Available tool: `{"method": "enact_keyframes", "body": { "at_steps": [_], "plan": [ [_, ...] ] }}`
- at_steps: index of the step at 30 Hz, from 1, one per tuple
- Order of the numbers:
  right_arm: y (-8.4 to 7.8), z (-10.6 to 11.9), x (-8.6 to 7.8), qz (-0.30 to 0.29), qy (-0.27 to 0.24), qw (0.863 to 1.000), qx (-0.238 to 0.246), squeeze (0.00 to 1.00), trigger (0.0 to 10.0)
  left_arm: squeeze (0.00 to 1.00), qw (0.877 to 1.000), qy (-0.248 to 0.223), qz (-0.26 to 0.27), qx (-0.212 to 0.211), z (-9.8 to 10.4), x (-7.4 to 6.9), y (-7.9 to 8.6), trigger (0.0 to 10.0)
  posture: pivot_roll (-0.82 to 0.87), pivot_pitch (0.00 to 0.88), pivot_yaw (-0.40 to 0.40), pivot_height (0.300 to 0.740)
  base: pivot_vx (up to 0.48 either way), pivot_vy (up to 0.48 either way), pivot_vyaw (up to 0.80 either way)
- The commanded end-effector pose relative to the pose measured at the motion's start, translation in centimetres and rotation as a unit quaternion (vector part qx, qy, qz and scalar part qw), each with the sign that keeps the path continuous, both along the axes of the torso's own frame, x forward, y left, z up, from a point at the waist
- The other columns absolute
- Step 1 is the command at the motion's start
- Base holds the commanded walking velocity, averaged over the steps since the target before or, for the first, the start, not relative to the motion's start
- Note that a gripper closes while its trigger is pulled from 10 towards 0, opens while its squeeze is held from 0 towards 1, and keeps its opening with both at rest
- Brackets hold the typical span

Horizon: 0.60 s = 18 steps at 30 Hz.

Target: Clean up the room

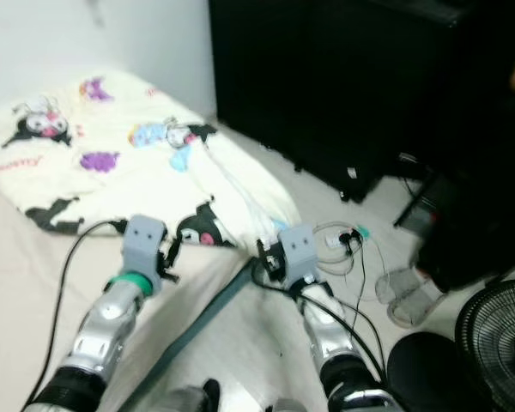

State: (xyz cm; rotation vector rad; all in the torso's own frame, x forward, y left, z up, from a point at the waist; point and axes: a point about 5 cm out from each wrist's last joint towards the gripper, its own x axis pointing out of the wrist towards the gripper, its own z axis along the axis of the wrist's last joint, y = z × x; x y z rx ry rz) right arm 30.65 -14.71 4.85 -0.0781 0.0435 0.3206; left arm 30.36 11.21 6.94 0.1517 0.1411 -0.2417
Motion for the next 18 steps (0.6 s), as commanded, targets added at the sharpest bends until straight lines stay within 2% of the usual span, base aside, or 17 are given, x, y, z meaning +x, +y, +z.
{"method": "enact_keyframes", "body": {
  "at_steps": [1,18],
  "plan": [
    [0.09,-0.56,-0.42,0.002,0.011,1.000,0.001,0.00,10.0,0.00,1.000,0.007,0.004,0.003,-0.31,-0.17,0.28,10.0,-0.02,0.025,0.039,0.740,0.000,0.000,0.76],
    [0.10,-0.59,-0.53,0.004,0.011,1.000,0.000,0.00,10.0,0.00,1.000,0.009,0.003,0.001,-0.37,-0.19,0.11,10.0,-0.02,0.034,0.039,0.740,0.000,0.000,0.76]
  ]
}}
